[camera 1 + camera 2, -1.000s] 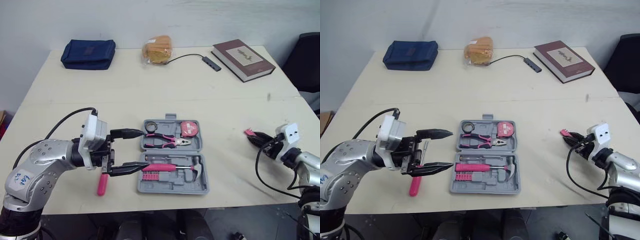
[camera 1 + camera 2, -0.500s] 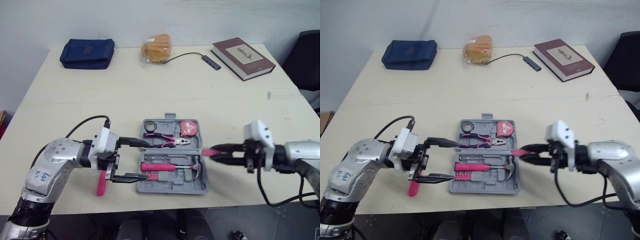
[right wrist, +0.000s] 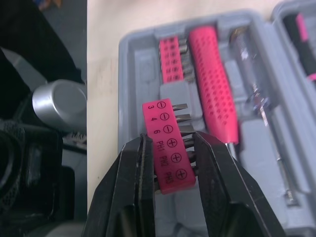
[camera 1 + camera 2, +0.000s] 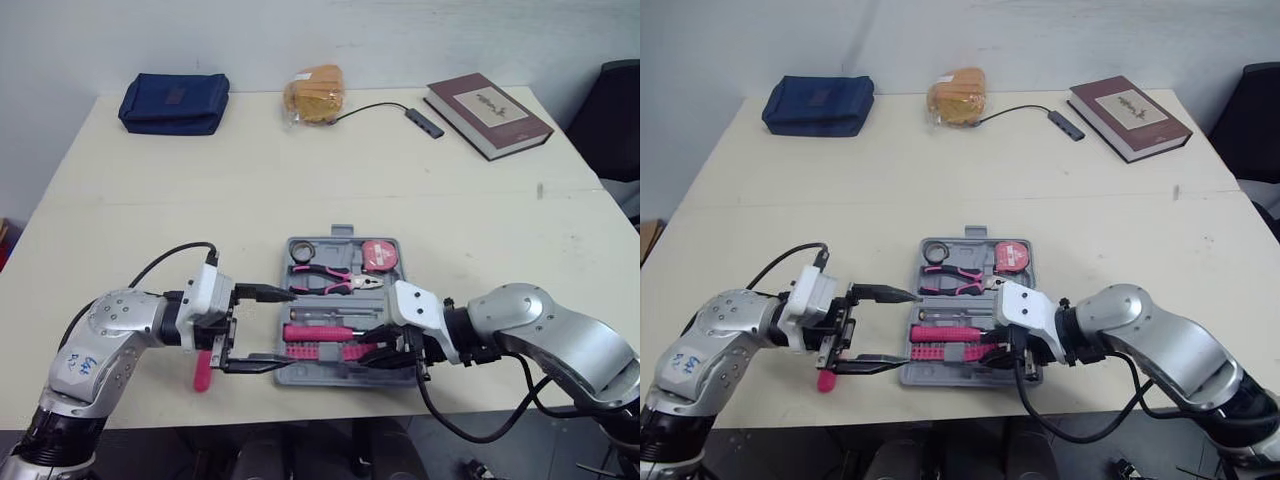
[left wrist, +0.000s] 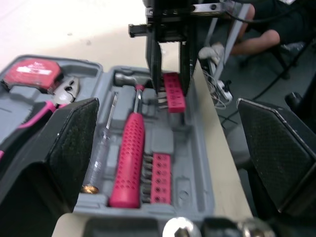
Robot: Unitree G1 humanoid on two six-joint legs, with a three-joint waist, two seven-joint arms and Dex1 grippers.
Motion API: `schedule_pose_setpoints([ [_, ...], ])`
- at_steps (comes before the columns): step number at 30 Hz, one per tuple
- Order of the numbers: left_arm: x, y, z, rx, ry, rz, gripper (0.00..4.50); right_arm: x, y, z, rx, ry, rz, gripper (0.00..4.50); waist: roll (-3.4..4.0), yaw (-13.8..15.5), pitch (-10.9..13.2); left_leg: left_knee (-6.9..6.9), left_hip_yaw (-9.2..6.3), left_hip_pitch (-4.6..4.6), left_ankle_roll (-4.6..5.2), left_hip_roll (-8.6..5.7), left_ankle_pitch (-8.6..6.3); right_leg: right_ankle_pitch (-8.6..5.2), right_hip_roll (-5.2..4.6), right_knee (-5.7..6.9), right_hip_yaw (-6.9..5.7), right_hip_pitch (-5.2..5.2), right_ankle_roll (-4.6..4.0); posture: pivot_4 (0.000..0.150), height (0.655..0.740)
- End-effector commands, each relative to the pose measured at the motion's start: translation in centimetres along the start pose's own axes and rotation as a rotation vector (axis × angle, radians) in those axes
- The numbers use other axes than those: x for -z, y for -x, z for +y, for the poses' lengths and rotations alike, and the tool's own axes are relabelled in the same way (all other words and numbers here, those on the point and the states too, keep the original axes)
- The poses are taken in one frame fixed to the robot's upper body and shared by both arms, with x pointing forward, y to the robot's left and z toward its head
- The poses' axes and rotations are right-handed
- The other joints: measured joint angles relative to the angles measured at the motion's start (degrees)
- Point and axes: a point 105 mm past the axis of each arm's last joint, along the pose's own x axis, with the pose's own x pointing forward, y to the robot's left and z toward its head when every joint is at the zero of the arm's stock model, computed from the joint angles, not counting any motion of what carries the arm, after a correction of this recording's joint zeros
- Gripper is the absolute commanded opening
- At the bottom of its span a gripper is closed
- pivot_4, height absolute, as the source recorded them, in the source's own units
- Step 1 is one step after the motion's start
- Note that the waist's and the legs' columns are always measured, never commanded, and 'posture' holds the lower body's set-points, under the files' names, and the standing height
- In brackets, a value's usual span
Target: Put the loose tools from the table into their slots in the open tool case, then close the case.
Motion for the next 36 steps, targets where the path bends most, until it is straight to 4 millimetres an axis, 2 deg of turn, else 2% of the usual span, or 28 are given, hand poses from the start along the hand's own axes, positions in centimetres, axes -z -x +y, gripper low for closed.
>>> schedule_pose_setpoints([
  [1,-0.8,0.0,-0.2,-0.008,-0.043,0.008,4.50,-0.1,-0.1,-0.2,0.011,0.027,0.024,0.78,-0.01,0.1,0.0,0.00,-0.02,0.00,0.01,0.00,-0.01,0.00,-0.01,0.00,-0.01,0.00,0.00,0.150,0.7400],
  [7,-0.8,0.4,-0.3,-0.040,-0.043,0.021,4.50,0.6,-0.8,-0.3,0.010,0.016,0.069,0.78,-0.01,0.0,0.0,0.00,-0.01,-0.02,0.03,0.00,-0.06,0.00,0.00,-0.03,-0.01,0.00,0.00,0.150,0.7400],
  [18,-1.0,0.6,-0.2,-0.092,-0.035,0.010,4.50,0.6,-2.2,-0.8,0.010,-0.020,0.066,0.78,-0.05,-0.2,0.0,0.01,-0.01,-0.01,0.01,0.04,-0.07,0.00,0.04,-0.01,-0.01,0.00,0.00,0.150,0.7400],
  [25,-1.0,0.6,-0.2,-0.094,-0.028,0.013,4.50,1.2,-2.2,-0.9,0.021,-0.015,0.110,0.78,-0.07,-0.2,0.0,0.01,0.00,0.02,-0.03,0.08,-0.07,-0.01,0.09,0.01,-0.01,0.00,-0.02,0.150,0.7400],
  [30,-0.9,0.5,-0.1,-0.096,-0.029,0.011,4.50,0.9,-2.4,-0.1,-0.006,-0.011,0.118,0.78,-0.07,-0.1,0.0,0.01,0.00,0.02,-0.03,0.09,-0.08,-0.01,0.08,0.01,-0.01,0.00,-0.02,0.150,0.7400],
  [36,-0.5,0.5,-0.2,-0.097,-0.012,0.005,4.50,1.0,-2.8,-0.5,0.048,0.003,0.120,0.78,-0.10,-0.2,-0.1,0.01,0.00,0.03,-0.05,0.10,-0.09,-0.01,0.08,0.00,-0.01,0.00,-0.03,0.150,0.7400],
])
